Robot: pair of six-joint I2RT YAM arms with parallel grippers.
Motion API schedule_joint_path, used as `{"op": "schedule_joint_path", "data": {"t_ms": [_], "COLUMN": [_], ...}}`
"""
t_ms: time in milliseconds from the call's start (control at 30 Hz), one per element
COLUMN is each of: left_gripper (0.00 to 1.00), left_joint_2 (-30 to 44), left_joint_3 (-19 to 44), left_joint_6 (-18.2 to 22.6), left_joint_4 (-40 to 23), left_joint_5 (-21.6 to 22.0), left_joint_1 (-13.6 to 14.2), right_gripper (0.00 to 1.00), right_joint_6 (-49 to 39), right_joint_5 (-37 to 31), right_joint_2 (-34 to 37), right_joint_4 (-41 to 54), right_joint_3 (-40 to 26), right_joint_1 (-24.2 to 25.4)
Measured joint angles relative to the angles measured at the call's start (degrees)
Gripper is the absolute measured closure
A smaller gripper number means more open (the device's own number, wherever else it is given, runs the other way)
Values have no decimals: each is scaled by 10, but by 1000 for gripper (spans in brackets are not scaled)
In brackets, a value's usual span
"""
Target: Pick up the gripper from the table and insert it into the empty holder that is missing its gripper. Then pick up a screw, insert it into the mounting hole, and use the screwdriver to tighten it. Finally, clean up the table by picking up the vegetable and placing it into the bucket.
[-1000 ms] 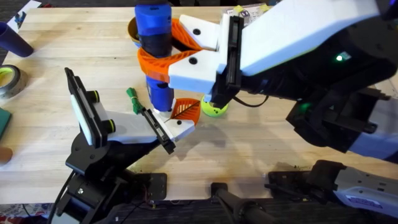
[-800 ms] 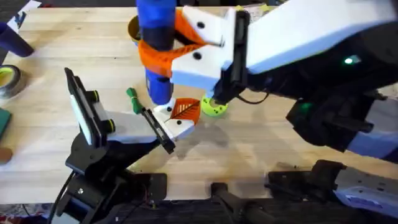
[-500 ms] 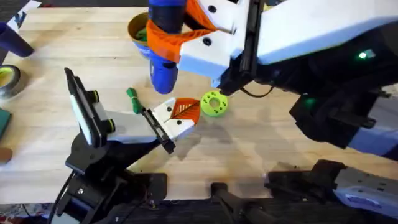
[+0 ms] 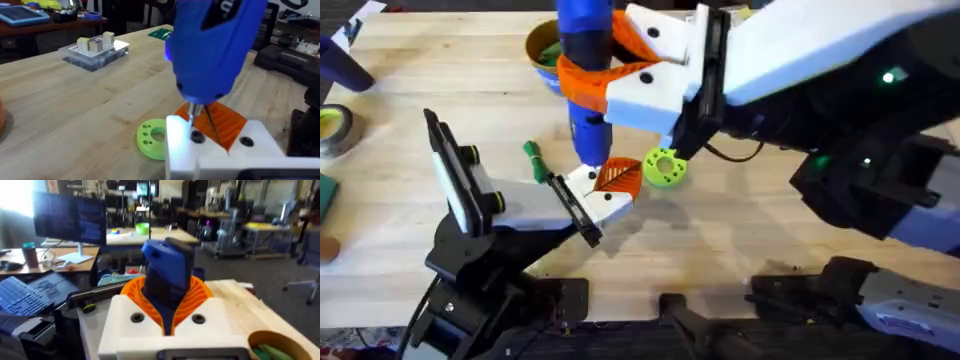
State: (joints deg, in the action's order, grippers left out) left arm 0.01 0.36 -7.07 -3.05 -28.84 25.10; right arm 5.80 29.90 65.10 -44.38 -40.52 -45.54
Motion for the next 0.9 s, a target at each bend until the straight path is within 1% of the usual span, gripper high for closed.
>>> {"op": "schedule_joint_path", "data": {"t_ms": [67,100,200,367,900], "left_gripper": [984,984,984,984,984], "left_joint_2": [0,0,0,0,0], "left_joint_3": [0,0,0,0,0], "left_joint_6": [0,0,0,0,0], "left_joint_4": [0,0,0,0,0], "left_joint_5": [0,0,0,0,0], "left_joint_1": [0,0,0,0,0], "right_gripper": [954,954,954,954,954], "right_joint_6": [1,2,2,2,38], "right_joint_5": [5,13,15,17,19], "right_joint_2": [0,0,-1,-3,14], "right_joint_4": [25,32,38,56,55], "right_joint_3": [-13,-36,-49,-50,-50], "right_joint_1": [0,0,0,0,0]}}
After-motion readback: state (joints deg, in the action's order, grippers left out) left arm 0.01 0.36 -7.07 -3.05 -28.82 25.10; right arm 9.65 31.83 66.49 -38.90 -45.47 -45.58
